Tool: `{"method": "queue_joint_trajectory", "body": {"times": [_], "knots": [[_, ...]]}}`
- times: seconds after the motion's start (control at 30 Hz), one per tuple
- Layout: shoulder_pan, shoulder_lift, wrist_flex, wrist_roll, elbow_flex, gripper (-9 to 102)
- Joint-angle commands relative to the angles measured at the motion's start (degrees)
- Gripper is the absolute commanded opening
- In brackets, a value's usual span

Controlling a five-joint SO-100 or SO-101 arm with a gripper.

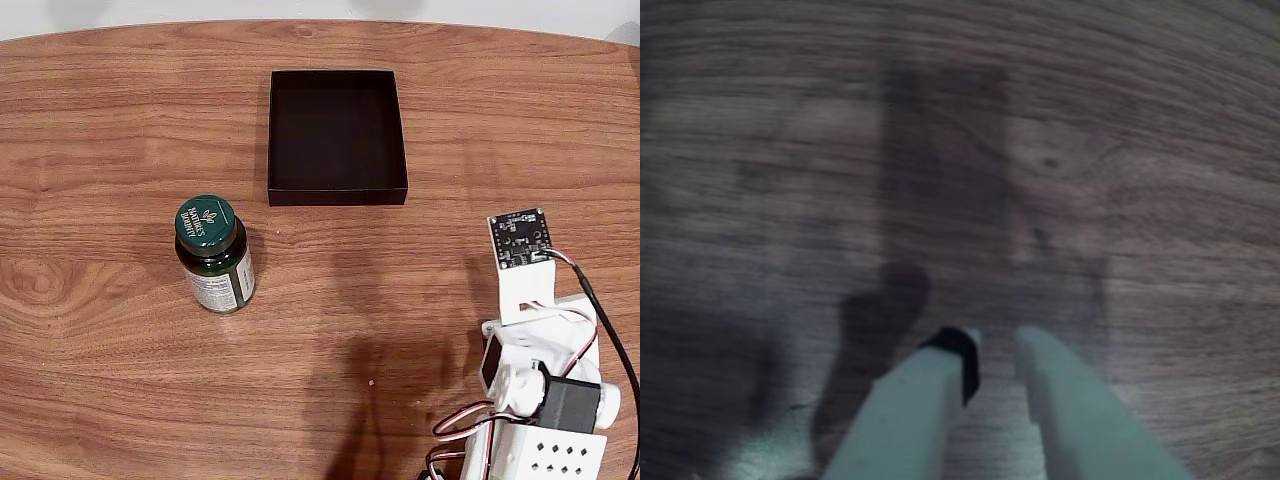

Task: Pick up the pill bottle and place it in the black box.

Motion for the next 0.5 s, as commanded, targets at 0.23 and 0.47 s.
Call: {"method": "queue_joint_trajectory", "body": {"times": [0.23,0.47], "knots": [[-12.22,0.62,-8.70,-29.18,-1.05,0],[-12.30,0.53,-8.88,-29.36,-1.05,0]]}}
